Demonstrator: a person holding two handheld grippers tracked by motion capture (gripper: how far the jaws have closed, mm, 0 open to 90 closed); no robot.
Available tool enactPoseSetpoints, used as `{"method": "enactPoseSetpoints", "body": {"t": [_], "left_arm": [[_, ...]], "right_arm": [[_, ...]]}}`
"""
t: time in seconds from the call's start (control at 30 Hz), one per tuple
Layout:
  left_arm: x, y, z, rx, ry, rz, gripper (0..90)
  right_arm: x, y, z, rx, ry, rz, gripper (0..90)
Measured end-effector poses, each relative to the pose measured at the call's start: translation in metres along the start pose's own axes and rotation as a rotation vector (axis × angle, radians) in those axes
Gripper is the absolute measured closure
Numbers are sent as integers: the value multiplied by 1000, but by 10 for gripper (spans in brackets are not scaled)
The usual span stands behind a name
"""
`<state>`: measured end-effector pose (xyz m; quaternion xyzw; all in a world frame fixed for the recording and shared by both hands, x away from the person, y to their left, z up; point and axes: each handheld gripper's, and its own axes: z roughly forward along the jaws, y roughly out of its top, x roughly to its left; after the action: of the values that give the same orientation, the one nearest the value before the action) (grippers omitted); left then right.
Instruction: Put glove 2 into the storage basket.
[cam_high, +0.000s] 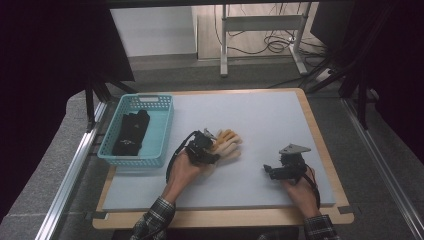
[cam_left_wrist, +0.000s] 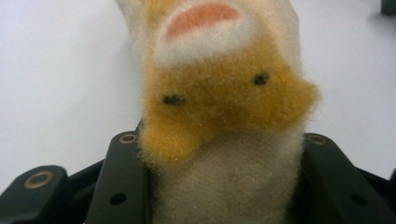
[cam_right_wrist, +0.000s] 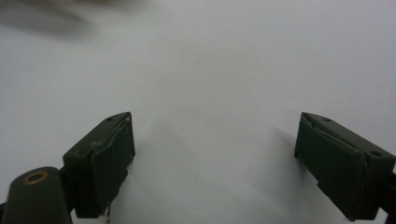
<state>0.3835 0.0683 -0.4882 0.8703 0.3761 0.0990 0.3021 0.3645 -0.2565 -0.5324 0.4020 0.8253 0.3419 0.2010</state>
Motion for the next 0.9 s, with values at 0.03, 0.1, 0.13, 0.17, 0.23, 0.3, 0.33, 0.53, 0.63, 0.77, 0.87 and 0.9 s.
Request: {"method": "enactPoseSetpoints", "body": {"t": [0.03, 0.1, 0.13, 0.17, 0.23, 0.3, 0.33, 0.53, 0.63, 0.77, 0.87, 0.9], "left_arm": [[2, 2, -4, -6, 7, -2, 551], [6, 7, -14, -22, 29, -11, 550], [9, 8, -18, -21, 34, -13, 549], [13, 10, -24, -25, 45, -19, 549], [21, 13, -34, -38, 56, -42, 547], [29, 14, -42, -44, 69, -59, 546], [34, 15, -47, -44, 80, -66, 546], [65, 11, -74, -60, 126, -129, 542], [83, 6, -89, -66, 167, -167, 542], [108, -2, -108, -79, 223, -230, 540], [124, -10, -117, -82, 266, -275, 538], [131, -13, -120, -80, 282, -298, 537]], "right_arm": [[0, 0, 0, 1, 0, -1, 117], [0, 0, 0, 0, 0, -1, 117], [0, 0, 0, 0, 0, -1, 117], [0, 0, 0, 0, 0, 0, 117], [0, 0, 0, 1, 1, 2, 117], [0, 0, 0, 1, 0, -1, 117], [0, 0, 0, 1, 0, -1, 117], [0, 0, 0, 1, 0, -1, 117], [0, 0, 0, 1, 1, 1, 117], [0, 0, 0, 0, 1, -1, 117], [0, 0, 0, 1, 1, 1, 117], [0, 0, 0, 0, 0, -1, 117]]}}
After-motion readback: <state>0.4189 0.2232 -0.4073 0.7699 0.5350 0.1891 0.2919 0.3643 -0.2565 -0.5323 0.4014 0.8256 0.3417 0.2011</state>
